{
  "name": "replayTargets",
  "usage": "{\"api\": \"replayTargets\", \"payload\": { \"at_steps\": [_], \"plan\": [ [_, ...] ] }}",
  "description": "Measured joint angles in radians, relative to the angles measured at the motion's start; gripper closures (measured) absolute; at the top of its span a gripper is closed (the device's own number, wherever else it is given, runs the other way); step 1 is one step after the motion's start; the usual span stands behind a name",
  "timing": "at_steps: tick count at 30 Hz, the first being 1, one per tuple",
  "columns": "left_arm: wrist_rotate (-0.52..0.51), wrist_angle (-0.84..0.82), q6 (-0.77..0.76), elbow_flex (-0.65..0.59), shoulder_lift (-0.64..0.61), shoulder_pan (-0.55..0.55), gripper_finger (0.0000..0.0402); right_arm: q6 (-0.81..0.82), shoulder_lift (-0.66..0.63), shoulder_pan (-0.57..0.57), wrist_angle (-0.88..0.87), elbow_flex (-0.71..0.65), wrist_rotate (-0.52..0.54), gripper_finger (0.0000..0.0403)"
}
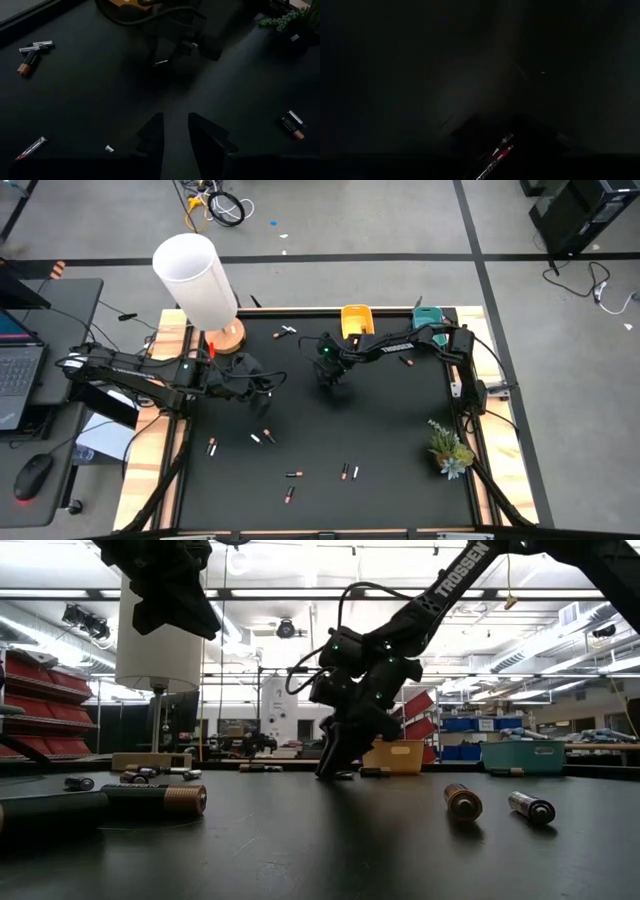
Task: Sort batteries
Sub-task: Put the silver battery into the blue bin
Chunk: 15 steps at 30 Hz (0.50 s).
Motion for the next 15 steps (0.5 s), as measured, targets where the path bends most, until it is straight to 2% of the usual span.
{"api": "replayTargets", "payload": {
  "at_steps": [4, 7, 11, 15],
  "plan": [
    [0.0, 0.0, 0.002, 0.0, 0.0, 0.0, 0.03, 0.044, 0.0, 0.002, 0.008, -0.001, 0.0, 0.0291],
    [0.0, 0.0, 0.005, 0.0, 0.0, 0.0, 0.03, 0.101, 0.0, 0.002, 0.03, -0.003, -0.007, 0.029],
    [0.0, -0.001, 0.008, 0.0, 0.0, 0.0, 0.03, 0.149, -0.015, 0.004, 0.051, -0.003, -0.011, 0.0269],
    [0.001, -0.002, 0.008, 0.0, 0.0, 0.0, 0.03, 0.184, -0.067, 0.004, 0.032, 0.003, 0.027, 0.0242]
  ]
}}
